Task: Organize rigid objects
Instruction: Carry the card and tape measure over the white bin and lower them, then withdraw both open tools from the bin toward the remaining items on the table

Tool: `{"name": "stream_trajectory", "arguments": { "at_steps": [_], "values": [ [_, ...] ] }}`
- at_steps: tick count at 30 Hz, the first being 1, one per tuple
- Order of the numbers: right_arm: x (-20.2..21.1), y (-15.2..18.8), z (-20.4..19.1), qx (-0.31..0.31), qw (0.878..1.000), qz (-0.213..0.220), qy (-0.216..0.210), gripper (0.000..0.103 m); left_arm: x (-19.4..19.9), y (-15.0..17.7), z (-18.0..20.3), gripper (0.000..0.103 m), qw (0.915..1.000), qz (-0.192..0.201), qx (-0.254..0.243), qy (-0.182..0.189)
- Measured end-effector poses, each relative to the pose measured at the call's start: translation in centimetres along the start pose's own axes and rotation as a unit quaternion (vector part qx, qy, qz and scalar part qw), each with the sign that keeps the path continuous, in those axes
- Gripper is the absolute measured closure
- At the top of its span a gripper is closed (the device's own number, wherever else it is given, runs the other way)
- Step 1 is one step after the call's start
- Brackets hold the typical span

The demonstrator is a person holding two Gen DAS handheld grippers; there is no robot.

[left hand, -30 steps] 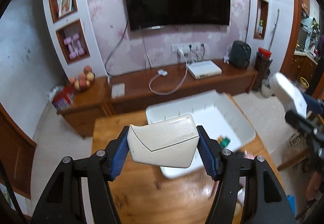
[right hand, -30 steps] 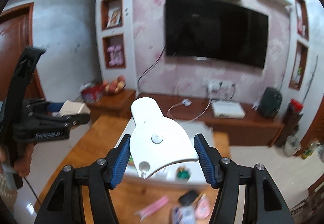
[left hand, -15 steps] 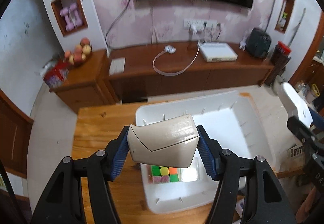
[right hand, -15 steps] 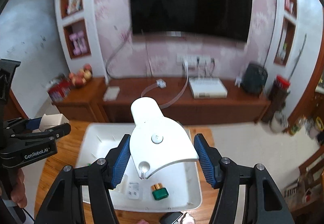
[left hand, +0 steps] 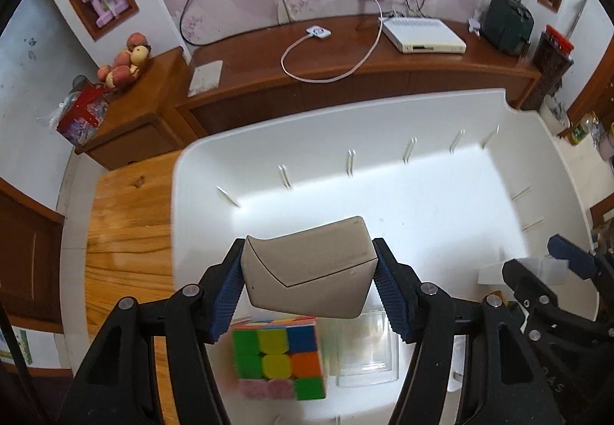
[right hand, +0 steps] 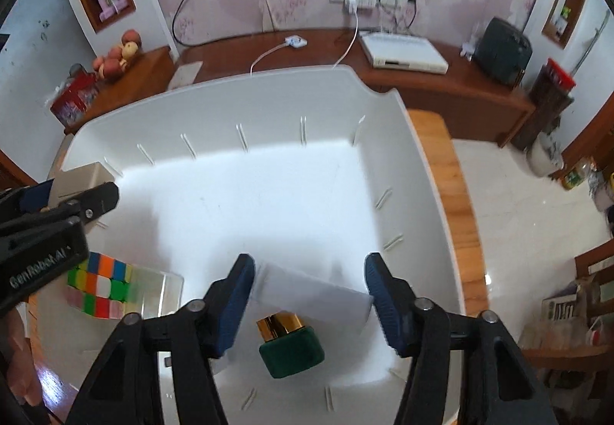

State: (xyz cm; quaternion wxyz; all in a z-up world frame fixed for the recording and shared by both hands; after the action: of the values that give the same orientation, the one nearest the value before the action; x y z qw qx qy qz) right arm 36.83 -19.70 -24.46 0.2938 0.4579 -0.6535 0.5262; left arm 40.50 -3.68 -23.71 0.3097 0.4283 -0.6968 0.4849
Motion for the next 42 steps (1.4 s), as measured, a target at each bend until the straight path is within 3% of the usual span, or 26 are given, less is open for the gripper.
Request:
{"name": "stream_trajectory", "arguments": {
  "at_steps": [5, 8, 11, 15, 27, 42],
  "values": [
    [0.1, 0.0, -0.7, 0.003, 1.0, -0.016, -0.005, 0.043, -1.5, 1.2, 1.0, 0.036, 0.9995, -0.028, -0.01, 0.005],
    [0.2, 0.4, -1.0, 0.003, 1.0, -0.014, -0.013, 0.041, -1.9, 2.0, 1.6, 0.035, 0.9981, -0.052, -0.008, 0.031],
    [0.7, 0.6, -1.2, 0.003, 1.0, -0.006, -0.024, 0.038, -1.6, 2.4, 1.9, 0.013, 0.996, -0.065, -0.002, 0.061],
    [2.1, 1.1, -1.9, 0.017, 1.0, 0.006, -0.025, 0.038, 0.1, 2.0, 1.4, 0.003, 0.9979, -0.035, -0.001, 0.055],
    [7.7, 2.5, -4.8, 0.051, 0.998, 0.042, -0.025, 0.038, 5.8, 3.2, -1.8, 0.003, 0.9988, 0.011, -0.001, 0.048],
    [15.8, 6.3, -8.8, 0.097, 0.99, 0.097, -0.029, 0.038, 13.1, 7.8, -5.0, 0.003, 0.997, 0.061, -0.017, 0.044]
  ]
}}
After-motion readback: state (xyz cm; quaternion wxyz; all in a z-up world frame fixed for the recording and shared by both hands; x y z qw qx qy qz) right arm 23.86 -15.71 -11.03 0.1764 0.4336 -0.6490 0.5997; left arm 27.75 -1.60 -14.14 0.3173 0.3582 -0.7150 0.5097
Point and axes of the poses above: each gripper's, at about its wrist camera, not at the fingertips, and x roughly against the way its jaws point, z to its right, y to its underside, the point moved 10 cm from there along -x, roughly the way its jaws point, and after that the axes turned 15 degrees about -y, right-handed, at the moved point
